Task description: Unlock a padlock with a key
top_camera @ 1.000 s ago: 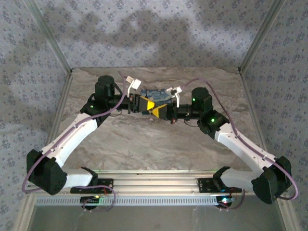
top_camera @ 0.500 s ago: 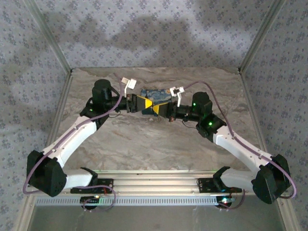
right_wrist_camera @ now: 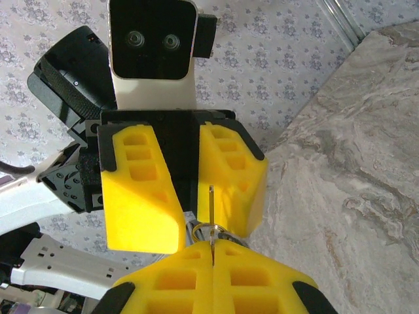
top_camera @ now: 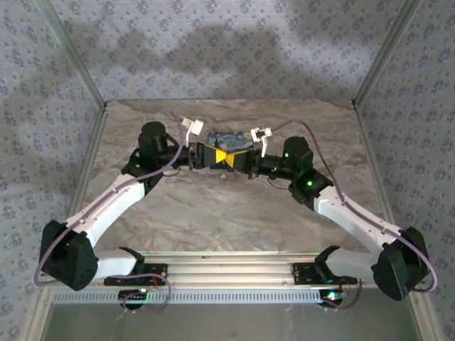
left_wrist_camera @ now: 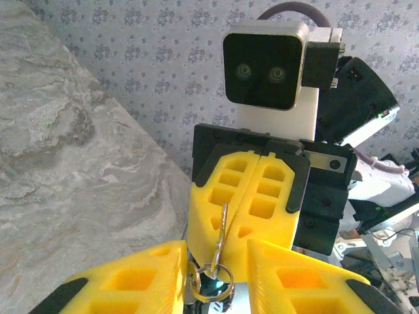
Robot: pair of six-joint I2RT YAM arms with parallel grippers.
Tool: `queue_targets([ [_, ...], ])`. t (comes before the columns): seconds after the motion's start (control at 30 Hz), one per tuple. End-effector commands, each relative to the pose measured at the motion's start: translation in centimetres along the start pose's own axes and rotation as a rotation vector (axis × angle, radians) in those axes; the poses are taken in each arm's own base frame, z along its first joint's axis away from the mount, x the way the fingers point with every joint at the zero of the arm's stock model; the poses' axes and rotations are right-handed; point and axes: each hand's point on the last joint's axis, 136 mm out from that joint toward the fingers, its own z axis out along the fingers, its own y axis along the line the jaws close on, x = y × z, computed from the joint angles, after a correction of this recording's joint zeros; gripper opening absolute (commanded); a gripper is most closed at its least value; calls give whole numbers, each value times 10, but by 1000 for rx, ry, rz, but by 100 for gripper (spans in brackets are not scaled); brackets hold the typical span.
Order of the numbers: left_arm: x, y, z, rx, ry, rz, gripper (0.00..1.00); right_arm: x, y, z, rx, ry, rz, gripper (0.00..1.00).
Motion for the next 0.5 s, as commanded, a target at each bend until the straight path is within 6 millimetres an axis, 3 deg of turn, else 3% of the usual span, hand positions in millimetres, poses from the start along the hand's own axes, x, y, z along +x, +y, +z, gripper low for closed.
queue_targets([
  [0.0,-1,-11,1,40,7,47,27,-1,1,1,-4,-16,-5,0],
  [0.23,3,-10,2,41,23,55,0,0,-3,2,7,-14,-1,0],
  [0.47,6,-10,1,30,55,109,0,4,-8,1,44,7,-1,0],
])
